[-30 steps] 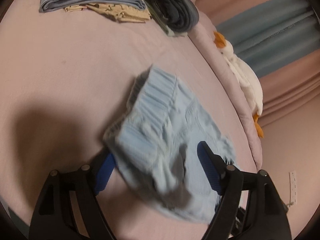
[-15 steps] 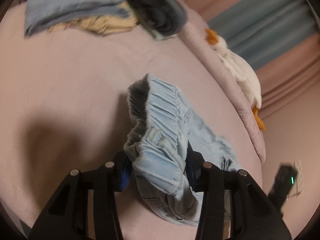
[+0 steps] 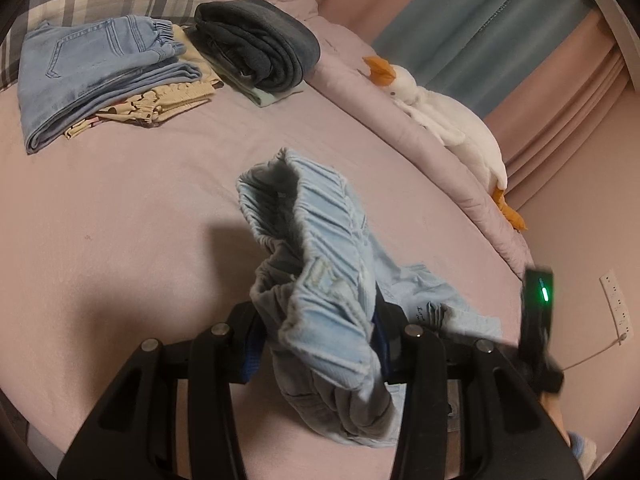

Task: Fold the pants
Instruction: 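Grasp the elastic cuffs with the left tool and lift them up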

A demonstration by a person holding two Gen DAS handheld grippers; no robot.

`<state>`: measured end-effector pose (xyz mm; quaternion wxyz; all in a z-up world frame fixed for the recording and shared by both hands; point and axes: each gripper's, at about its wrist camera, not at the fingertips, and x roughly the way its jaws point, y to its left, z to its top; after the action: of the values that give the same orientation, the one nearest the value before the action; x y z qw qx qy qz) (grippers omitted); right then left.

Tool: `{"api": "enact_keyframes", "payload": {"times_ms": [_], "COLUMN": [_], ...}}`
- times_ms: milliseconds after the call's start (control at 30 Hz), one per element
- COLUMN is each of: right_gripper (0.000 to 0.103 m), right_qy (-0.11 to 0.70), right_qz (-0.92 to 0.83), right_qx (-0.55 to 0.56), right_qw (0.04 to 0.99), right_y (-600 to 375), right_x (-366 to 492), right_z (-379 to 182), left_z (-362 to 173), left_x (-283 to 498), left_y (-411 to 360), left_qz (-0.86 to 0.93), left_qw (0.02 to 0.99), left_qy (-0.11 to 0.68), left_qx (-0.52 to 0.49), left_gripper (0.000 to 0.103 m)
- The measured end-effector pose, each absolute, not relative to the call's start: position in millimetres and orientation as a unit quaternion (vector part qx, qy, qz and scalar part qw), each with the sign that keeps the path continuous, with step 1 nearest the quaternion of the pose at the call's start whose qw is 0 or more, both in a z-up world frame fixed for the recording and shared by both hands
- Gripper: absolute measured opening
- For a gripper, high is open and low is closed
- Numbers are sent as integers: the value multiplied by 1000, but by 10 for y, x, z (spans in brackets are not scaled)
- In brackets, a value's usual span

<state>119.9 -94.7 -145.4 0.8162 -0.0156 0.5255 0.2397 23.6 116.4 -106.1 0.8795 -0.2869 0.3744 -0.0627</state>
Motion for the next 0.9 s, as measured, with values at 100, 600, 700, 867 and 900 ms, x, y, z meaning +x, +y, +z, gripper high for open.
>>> {"api": "enact_keyframes", "payload": {"times_ms": [100,600,700,867,900], "right_gripper": [2,3,9,40,40], "right_qy": [534,510,501,489,485], "right_qz": [258,300,274,250,249], "right_qx": [-38,67,129,271,295], "right_qw": [804,804,811,790,785], "right_y": [-955,-1715,-1987,-2499,-2586], "right_x": [800,0,161,265,269], "right_z": [-1453,-1217,-1239,-1406,-1447], "left_z": [-1025,-470,-392,-376,-387], "left_x": [228,259,275,300,304], "left_y": [1144,457,230,-145,-220], "left_qz": [-67,-156,-179,-210,-216], "left_qw": [882,904,905,901,899], "left_qy": [372,338,335,347,350], "left_qx": [-283,-213,-193,-157,-150], "left_gripper": [43,40,40,40,40]}}
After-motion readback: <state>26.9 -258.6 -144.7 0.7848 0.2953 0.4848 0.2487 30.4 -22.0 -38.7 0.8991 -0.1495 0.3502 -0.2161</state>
